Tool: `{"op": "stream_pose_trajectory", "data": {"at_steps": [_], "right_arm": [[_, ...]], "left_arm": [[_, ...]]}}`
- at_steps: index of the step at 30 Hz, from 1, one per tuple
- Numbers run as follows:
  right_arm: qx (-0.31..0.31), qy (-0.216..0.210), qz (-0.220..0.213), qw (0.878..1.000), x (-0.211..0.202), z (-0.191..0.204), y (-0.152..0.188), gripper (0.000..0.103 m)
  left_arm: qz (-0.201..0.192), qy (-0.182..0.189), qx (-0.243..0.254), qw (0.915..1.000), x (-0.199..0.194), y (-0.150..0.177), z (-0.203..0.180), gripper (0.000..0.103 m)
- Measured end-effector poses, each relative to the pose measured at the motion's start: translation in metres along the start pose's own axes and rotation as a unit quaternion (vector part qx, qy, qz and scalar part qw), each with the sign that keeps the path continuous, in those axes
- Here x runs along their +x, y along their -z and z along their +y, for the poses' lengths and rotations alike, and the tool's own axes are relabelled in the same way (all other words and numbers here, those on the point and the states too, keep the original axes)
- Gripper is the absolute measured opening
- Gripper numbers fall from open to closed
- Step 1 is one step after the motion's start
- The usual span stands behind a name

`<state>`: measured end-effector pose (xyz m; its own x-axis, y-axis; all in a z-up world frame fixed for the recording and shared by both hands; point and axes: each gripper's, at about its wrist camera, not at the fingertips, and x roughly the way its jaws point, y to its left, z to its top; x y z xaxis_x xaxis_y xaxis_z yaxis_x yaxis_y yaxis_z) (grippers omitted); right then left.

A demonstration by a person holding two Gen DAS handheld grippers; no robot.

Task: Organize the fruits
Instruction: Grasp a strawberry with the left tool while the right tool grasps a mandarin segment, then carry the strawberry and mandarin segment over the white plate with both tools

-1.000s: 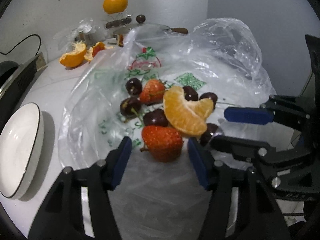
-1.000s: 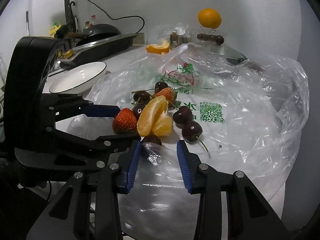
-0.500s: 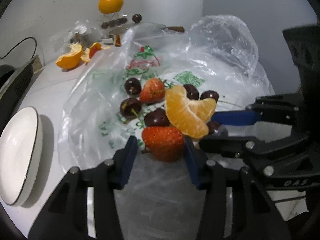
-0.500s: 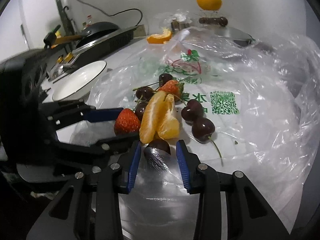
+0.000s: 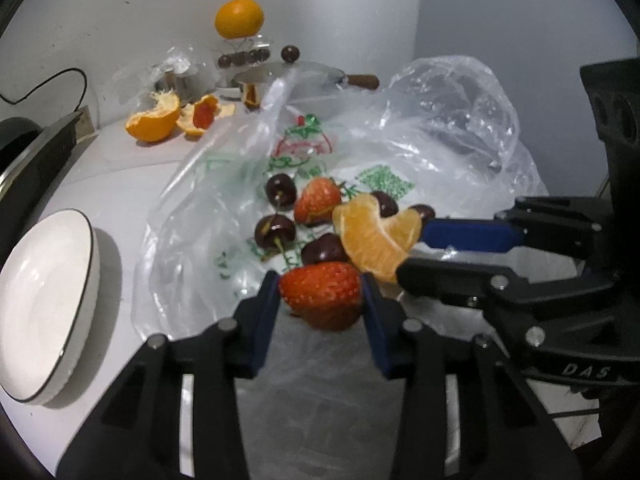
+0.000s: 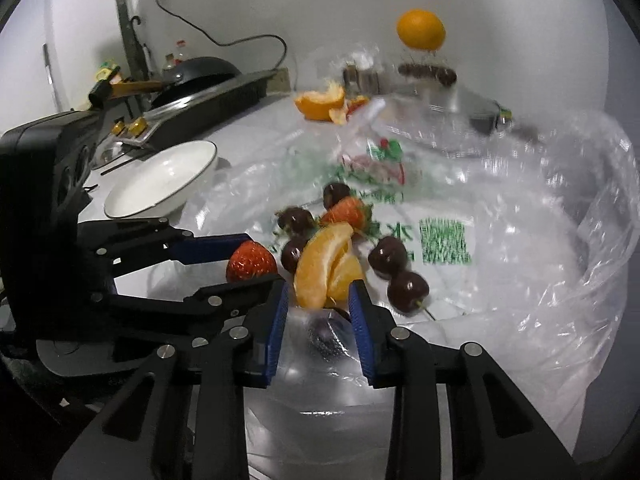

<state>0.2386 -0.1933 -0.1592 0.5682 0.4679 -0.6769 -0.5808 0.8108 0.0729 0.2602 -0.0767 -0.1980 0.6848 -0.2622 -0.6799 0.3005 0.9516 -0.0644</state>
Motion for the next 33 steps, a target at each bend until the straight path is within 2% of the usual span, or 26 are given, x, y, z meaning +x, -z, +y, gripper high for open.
{"op": "stream_pose_trajectory", "data": {"at_steps": [10, 15, 23, 30, 33], "right_arm": [[-0.008, 0.000, -0.015, 1.000, 0.002, 0.000, -0.013, 0.035], [-0.011, 0.010, -0.016, 1.000, 0.006, 0.001, -0.022, 0.035], [-0.036, 0.015, 0.012, 0.999, 0.022, 0.012, -0.017, 0.035], [-0.061, 0.061, 0.016, 0.996, 0.035, 0.018, -0.016, 0.034], [-0.090, 0.092, 0.019, 0.992, 0.042, 0.025, -0.015, 0.034]], "left_arm": [[-0.037, 0.005, -0.015, 0.9992, -0.034, -0.006, 0.012, 0.041], [-0.076, 0.024, -0.043, 0.9959, -0.061, -0.012, 0.021, 0.041], [-0.127, 0.029, -0.079, 0.9883, -0.085, -0.013, 0.033, 0.041], [-0.131, 0.018, -0.074, 0.9885, -0.092, -0.012, 0.036, 0.041], [-0.132, 0.017, -0.064, 0.9890, -0.093, -0.012, 0.035, 0.041]]}}
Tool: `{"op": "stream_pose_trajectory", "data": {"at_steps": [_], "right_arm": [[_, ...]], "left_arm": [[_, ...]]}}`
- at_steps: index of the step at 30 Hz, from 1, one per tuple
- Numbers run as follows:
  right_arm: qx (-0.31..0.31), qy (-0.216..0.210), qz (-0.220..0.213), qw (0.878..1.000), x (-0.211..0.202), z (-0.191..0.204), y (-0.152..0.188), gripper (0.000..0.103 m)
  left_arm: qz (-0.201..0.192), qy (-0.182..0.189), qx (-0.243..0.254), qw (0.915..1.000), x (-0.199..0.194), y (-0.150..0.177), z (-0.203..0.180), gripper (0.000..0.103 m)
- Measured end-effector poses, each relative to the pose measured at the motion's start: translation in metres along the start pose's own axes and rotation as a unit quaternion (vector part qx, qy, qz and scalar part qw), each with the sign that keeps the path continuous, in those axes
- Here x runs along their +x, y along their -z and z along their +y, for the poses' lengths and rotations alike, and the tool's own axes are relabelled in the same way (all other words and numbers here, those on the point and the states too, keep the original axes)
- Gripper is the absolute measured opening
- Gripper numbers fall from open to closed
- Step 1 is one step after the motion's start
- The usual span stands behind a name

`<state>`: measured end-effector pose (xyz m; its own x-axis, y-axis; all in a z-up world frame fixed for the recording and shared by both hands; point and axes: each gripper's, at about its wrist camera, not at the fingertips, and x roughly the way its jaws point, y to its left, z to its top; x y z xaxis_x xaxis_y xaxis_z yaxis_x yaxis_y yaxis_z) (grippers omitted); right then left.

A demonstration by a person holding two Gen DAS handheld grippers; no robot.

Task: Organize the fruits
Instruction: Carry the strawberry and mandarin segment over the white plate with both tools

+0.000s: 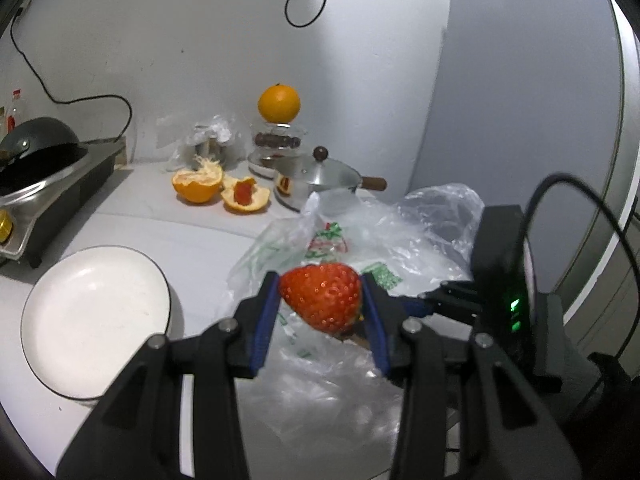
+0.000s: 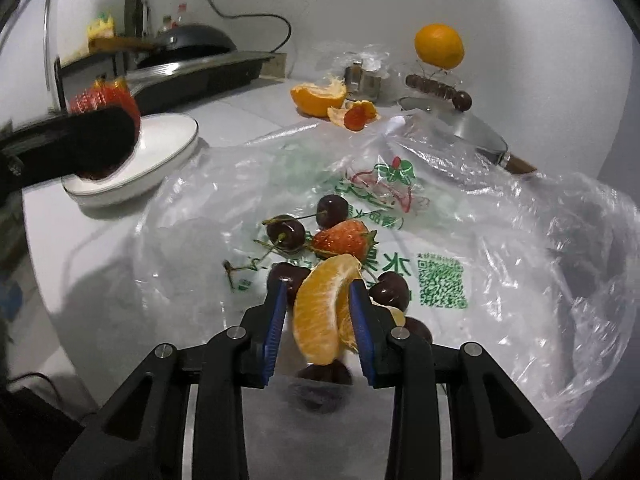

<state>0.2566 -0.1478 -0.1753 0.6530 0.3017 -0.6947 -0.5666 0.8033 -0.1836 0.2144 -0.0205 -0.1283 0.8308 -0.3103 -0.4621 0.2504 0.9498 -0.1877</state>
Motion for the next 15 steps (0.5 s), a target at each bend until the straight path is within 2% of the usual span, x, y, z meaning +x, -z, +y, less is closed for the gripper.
{"op": "stream_pose_trajectory", "data": {"at_steps": [6, 8, 10, 15], "right_arm": [[-0.075, 0.063, -0.008, 0.995, 0.007, 0.018, 0.008, 0.032], [-0.083, 0.068, -0.011, 0.994, 0.007, 0.019, 0.010, 0.029], [-0.090, 0.063, -0.012, 0.994, 0.008, 0.020, 0.011, 0.022], [-0.101, 0.072, -0.027, 0.992, 0.001, 0.026, 0.014, 0.020]], "left_arm": [[-0.001, -0.009, 0.000, 1.0000, -0.003, 0.003, 0.006, 0.041], [-0.001, -0.012, -0.002, 0.9999, -0.003, 0.003, 0.009, 0.041], [0.000, -0.017, -0.001, 0.9999, -0.004, 0.004, 0.011, 0.041], [-0.004, -0.023, 0.000, 0.9997, -0.010, 0.003, 0.016, 0.041]]}}
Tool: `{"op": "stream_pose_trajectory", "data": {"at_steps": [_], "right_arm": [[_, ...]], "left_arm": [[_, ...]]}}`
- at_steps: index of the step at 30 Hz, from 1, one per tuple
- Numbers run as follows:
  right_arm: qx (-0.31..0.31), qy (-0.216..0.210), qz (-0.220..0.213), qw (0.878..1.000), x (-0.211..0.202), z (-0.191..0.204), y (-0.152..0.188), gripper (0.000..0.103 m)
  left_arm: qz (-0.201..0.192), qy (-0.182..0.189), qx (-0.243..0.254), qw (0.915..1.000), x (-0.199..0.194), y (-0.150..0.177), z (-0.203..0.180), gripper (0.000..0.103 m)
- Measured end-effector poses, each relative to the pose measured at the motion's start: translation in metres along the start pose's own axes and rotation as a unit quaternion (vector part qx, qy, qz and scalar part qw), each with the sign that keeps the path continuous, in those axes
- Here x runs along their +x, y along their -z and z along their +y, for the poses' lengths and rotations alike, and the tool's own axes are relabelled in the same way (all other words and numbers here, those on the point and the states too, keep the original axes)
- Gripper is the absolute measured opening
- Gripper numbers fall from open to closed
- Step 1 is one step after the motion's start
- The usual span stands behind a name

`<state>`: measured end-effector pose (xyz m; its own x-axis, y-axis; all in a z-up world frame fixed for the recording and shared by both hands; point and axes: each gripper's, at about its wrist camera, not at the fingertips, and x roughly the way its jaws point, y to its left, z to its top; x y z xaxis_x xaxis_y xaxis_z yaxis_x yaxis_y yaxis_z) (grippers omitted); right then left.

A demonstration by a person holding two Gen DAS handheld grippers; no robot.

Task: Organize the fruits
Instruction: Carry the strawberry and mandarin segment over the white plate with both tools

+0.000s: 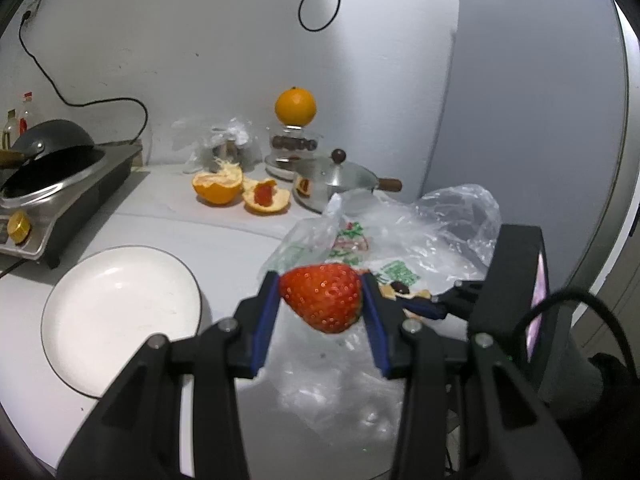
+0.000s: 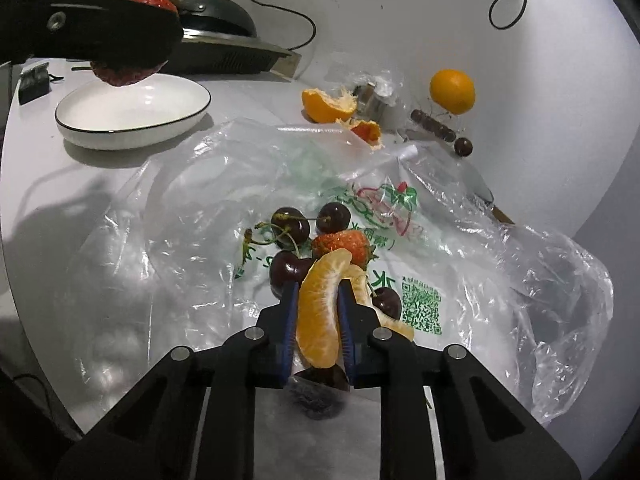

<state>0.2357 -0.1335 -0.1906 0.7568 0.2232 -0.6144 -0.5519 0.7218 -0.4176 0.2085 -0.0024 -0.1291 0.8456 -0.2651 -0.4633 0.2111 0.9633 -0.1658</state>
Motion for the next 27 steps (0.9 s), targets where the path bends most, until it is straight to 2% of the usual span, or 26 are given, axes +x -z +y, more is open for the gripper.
{"op": "stream_pose_trajectory", "data": {"at_steps": [5, 16, 27], "right_arm": [[0.012, -0.006, -0.007, 1.000, -0.008, -0.002, -0.005, 0.020], [0.087, -0.036, -0.050, 0.994, -0.037, -0.019, -0.036, 0.020], [0.106, -0.056, -0.087, 0.989, -0.053, -0.007, -0.076, 0.020]], "left_arm": [[-0.003, -0.008, 0.005, 1.0000, -0.006, -0.002, 0.005, 0.041], [-0.011, -0.017, 0.014, 0.9997, -0.024, -0.008, 0.023, 0.041], [-0.014, -0.033, 0.000, 0.9994, -0.041, -0.009, 0.058, 0.041]]}}
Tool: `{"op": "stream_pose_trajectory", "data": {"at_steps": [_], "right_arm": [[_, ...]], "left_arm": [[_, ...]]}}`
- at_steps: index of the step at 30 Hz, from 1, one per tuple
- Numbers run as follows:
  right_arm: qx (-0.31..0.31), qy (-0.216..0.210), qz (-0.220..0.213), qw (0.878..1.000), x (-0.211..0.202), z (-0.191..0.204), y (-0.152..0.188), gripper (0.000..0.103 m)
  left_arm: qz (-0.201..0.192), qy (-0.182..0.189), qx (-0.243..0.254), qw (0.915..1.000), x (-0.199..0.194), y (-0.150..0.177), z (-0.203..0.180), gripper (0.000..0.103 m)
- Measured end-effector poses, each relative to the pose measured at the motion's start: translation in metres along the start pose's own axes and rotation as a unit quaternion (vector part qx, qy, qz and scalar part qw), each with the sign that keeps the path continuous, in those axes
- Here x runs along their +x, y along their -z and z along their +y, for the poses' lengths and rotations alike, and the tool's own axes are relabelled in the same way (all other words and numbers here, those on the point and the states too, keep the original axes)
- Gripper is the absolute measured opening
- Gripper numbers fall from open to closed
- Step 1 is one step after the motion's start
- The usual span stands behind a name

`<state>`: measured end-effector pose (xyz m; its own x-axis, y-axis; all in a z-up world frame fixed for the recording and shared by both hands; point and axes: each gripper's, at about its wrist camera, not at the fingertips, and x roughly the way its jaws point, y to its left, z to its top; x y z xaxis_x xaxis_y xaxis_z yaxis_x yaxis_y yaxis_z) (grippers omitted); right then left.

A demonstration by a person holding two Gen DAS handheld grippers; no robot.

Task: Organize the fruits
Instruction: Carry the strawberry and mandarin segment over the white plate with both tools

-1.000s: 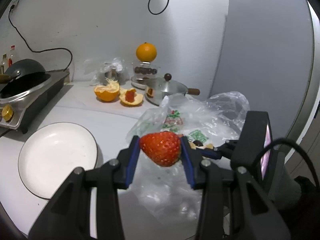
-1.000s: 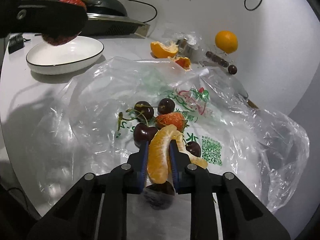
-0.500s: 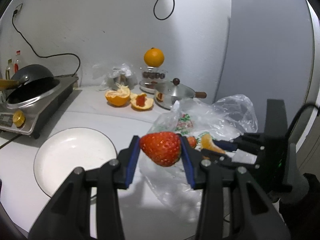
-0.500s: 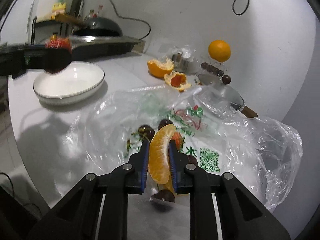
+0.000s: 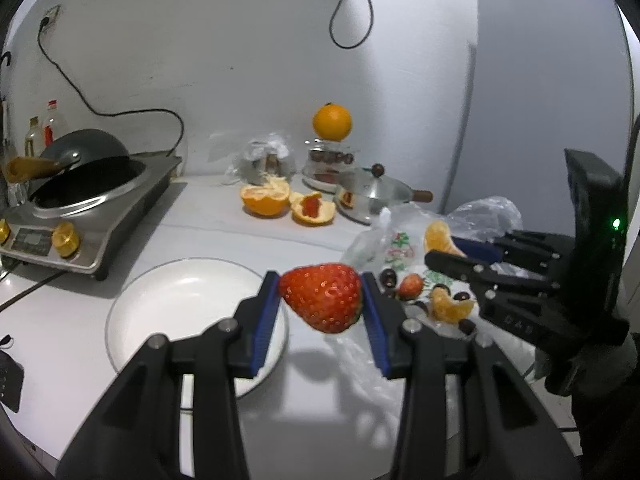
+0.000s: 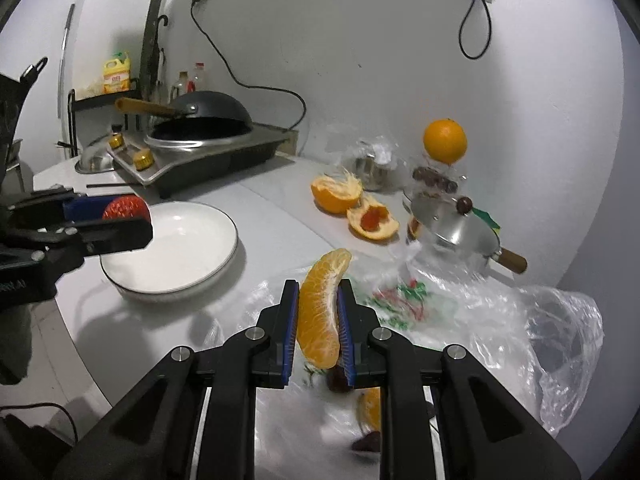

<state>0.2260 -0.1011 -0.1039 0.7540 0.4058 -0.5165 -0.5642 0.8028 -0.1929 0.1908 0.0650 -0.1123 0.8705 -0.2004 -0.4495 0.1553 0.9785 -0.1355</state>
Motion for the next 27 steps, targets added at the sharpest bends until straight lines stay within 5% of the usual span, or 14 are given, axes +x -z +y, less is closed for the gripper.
{"op": "stream_pose_trajectory", "data": {"at_steps": [27], "right_arm": [[-0.037, -0.090, 0.009, 0.995, 0.060, 0.095, -0.043, 0.020]], "left_arm": [[0.022, -0.061, -0.064, 0.9958, 0.006, 0.030, 0.099, 0.041]]}}
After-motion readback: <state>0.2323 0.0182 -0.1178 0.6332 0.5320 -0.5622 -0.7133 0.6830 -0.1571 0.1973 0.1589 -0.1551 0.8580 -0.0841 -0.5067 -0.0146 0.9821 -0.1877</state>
